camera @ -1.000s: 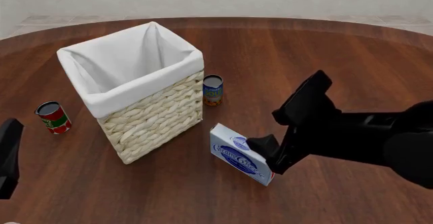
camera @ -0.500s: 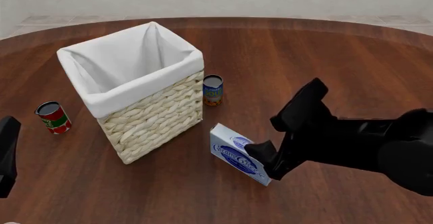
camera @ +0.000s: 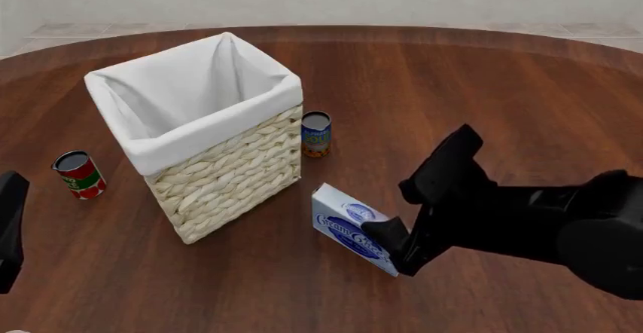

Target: Pick up the cream cheese box, and put it in the basket.

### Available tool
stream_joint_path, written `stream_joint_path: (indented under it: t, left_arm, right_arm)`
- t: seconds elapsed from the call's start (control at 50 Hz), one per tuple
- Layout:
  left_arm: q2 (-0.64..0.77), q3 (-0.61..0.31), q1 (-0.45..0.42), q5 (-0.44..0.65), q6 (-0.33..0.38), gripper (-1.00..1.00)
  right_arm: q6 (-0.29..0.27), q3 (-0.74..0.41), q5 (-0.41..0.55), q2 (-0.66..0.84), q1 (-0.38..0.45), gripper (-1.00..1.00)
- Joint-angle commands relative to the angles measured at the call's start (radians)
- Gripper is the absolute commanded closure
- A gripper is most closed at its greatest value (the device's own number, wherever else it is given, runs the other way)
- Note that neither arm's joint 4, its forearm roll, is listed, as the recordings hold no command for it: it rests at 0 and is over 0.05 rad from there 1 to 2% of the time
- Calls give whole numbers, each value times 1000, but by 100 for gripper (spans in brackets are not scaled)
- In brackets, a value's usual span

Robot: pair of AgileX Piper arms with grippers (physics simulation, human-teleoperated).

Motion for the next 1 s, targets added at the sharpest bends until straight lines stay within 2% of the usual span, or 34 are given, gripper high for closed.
stream_joint_path:
  t: [0.02,0.56,1.0]
  left_arm:
    - [0,2,1,-2,-1,-100]
    - [0,4,1,-2,-1,-100]
    - [0,1,3,0,-4,-100]
  right_arm:
    - [4,4,-3,0,5,-100]
    - [19,18,-39,29,-24,-100]
    - [33,22,-60,58,-8,-100]
